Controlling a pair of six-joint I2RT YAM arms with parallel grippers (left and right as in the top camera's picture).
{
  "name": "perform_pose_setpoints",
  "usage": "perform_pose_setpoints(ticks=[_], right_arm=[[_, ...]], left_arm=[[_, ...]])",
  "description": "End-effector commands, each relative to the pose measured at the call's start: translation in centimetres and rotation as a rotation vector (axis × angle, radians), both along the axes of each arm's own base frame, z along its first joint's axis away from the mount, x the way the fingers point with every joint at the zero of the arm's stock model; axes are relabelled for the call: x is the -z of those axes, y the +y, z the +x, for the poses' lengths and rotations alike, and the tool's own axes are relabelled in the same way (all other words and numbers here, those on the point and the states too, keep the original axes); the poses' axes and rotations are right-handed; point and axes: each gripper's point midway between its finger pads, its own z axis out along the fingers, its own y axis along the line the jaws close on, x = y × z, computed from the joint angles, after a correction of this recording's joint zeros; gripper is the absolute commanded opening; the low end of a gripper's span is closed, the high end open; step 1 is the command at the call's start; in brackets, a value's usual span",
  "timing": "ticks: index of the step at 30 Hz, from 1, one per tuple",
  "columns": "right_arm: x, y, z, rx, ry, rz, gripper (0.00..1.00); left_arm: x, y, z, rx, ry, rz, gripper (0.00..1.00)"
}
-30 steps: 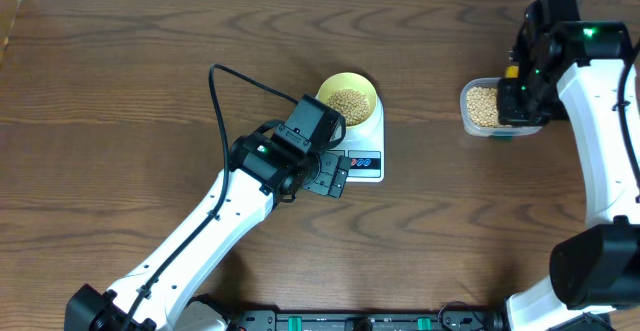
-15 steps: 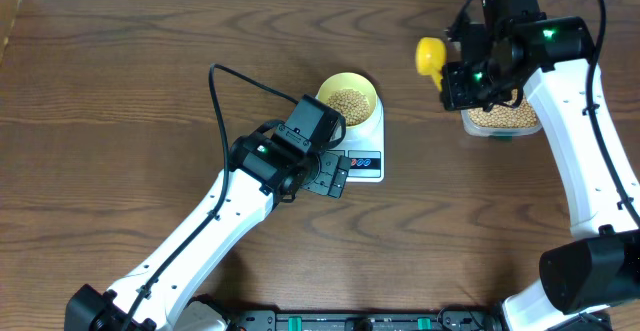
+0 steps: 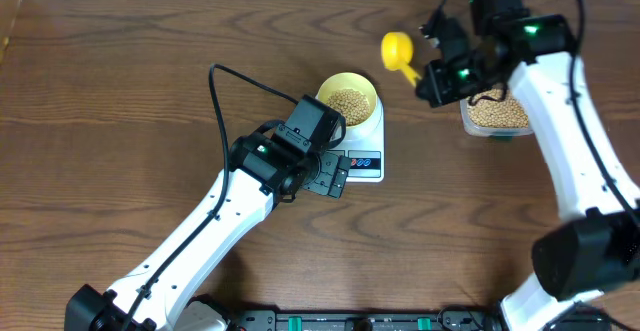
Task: Scoop item into bowl and weigh 50g on scale
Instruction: 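Carry the scoop left over the yellow bowl on the scale, then tilt the scoop with the right gripper to pour soybeans into bowl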
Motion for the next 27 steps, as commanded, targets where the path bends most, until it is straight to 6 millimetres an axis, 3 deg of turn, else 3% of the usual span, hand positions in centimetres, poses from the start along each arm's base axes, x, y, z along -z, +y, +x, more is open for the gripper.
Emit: perform_pose_setpoints(ticks=[1, 4, 27], right_arm=[[1.7, 1.1, 0.1, -0.105, -0.005, -0.056, 0.01], [2.5, 1.4, -0.1, -0.151, -0.006, -0.087, 0.01], [3.2, 3.6, -1.5, -0.337, -0.078, -0.247, 0.01]], left_arm=[[-0.5, 0.3, 0.1, 0.012, -0.025, 0.012, 0.91], [-0.5, 0.3, 0.1, 0.012, -0.025, 0.012, 0.91], [-0.5, 0.3, 0.1, 0.012, -0.025, 0.012, 0.91]])
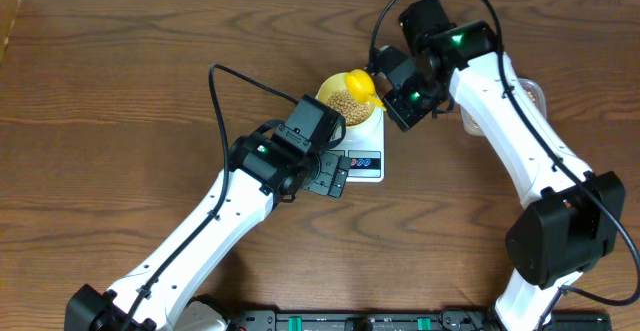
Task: Scoop item into bowl and weigh 50g on scale
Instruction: 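Tilt the scoop with the right gripper to pour soybeans into bowl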
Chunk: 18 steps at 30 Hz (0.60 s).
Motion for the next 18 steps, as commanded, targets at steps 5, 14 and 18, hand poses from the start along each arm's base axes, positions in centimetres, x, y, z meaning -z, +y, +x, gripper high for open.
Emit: perform_pose_setpoints(ticks=[5, 14, 18], right_arm=[[-0.95, 0.48, 0.44, -0.042, -0.069, -0.032, 0.01], [-0.96, 0.54, 0.71, -0.043, -0.083, -0.038, 0.01], [-0.96, 0.53, 0.70, -0.043, -0.083, -0.038, 0.01]], left_arm=[[-0.48, 0.28, 0.13, 0.012, -0.025, 0.012, 0.91], [-0.49, 0.27, 0.13, 0.012, -0.025, 0.011, 0.91], [-0.48, 0.28, 0.13, 0.012, -0.025, 0.012, 0.91]])
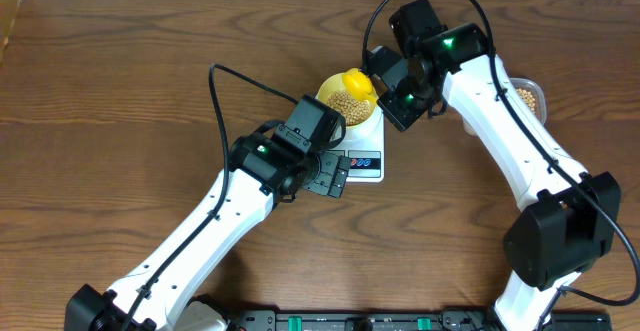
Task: Scoop item into bowl and weigh 50g on scale
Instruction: 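Tilt the scoop with the right gripper to pour soybeans into bowl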
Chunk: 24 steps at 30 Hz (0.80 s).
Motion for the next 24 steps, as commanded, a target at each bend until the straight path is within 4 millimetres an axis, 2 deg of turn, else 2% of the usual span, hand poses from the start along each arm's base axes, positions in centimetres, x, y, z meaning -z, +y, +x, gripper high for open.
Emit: perform_pose_setpoints(ticks=[1, 13, 24], right_arm=[[-1.0, 0.3, 0.2, -0.018, -0.035, 0.008, 0.01], [-0.5, 1.2, -0.2, -0.051, -0.054, -0.054, 0.01], [0.1, 1.0, -0.1, -0.040, -0.057, -0.100, 0.01]], left_arm=[[-0.5, 0.3, 0.1, 0.012, -0.025, 0.012, 0.91], [-0.5, 0.3, 0.1, 0.012, -0.025, 0.012, 0.91], [-0.5, 0.3, 0.1, 0.012, -0.025, 0.012, 0.91]])
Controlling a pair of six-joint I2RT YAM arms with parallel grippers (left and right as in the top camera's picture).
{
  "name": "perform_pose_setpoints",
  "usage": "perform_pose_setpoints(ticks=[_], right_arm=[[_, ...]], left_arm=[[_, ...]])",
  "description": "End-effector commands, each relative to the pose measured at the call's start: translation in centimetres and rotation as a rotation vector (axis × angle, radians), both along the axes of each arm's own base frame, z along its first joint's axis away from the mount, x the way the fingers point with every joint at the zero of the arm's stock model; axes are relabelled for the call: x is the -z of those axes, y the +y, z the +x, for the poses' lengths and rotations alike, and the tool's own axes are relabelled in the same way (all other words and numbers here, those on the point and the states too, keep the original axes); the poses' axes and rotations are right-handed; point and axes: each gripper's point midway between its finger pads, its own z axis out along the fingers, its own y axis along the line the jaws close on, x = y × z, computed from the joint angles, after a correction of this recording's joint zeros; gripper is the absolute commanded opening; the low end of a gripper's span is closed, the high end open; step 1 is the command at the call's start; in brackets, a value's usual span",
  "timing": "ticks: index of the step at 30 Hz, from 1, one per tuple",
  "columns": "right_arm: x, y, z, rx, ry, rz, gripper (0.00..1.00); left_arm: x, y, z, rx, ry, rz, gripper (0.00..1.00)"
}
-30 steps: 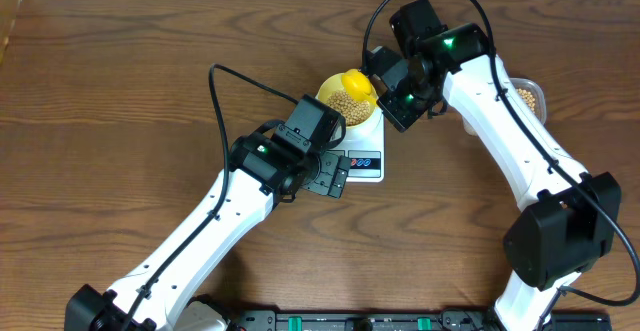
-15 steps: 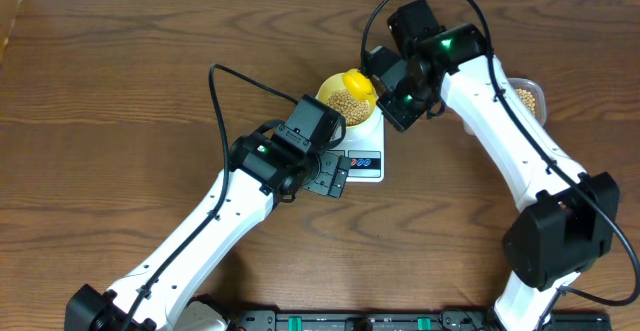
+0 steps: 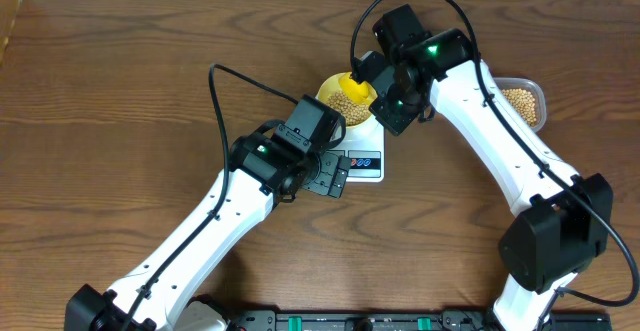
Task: Scoop item into bowl and weigh 50g on scale
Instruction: 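Tilt the scoop with the right gripper to pour soybeans into bowl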
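Observation:
A yellow bowl (image 3: pixel 342 97) with tan beans in it stands on the white scale (image 3: pixel 368 141), whose display (image 3: pixel 362 160) faces the front. My right gripper (image 3: pixel 372 83) hovers over the bowl's right rim, shut on the yellow scoop (image 3: pixel 355 80). Only a sliver of the scoop shows beside the gripper. The left gripper (image 3: pixel 337 175) rests at the scale's front left corner, its fingers apart with nothing between them.
A clear container (image 3: pixel 522 103) of tan beans sits at the right, behind the right arm. A black cable (image 3: pixel 225 81) loops over the table left of the bowl. The left arm stretches from the front left to the scale.
The right gripper has shifted slightly left and back over the bowl. The scoop's cup, seen from above before, is now mostly hidden under the gripper. The left arm has not moved.
The right gripper first held the yellow scoop in the air between the bean container and the bowl. Then the scoop was over the beans in the bowl, and stayed there. Now it is tucked at the bowl's right rim. The left arm stayed still throughout.

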Motion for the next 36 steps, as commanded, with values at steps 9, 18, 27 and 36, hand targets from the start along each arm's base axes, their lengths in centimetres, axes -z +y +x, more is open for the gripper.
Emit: perform_pose_setpoints(ticks=[9, 18, 27, 36], right_arm=[[1.2, 0.3, 0.1, 0.001, 0.020, -0.037, 0.01], [2.2, 0.3, 0.2, 0.008, 0.041, -0.047, 0.01], [2.5, 0.7, 0.3, 0.000, 0.037, -0.045, 0.01], [2.5, 0.8, 0.5, 0.000, 0.030, -0.042, 0.01]], left_arm=[[-0.5, 0.3, 0.1, 0.012, -0.025, 0.012, 0.91], [-0.5, 0.3, 0.1, 0.012, -0.024, 0.012, 0.91], [-0.5, 0.3, 0.1, 0.012, -0.024, 0.012, 0.91], [-0.5, 0.3, 0.1, 0.012, -0.024, 0.012, 0.91]])
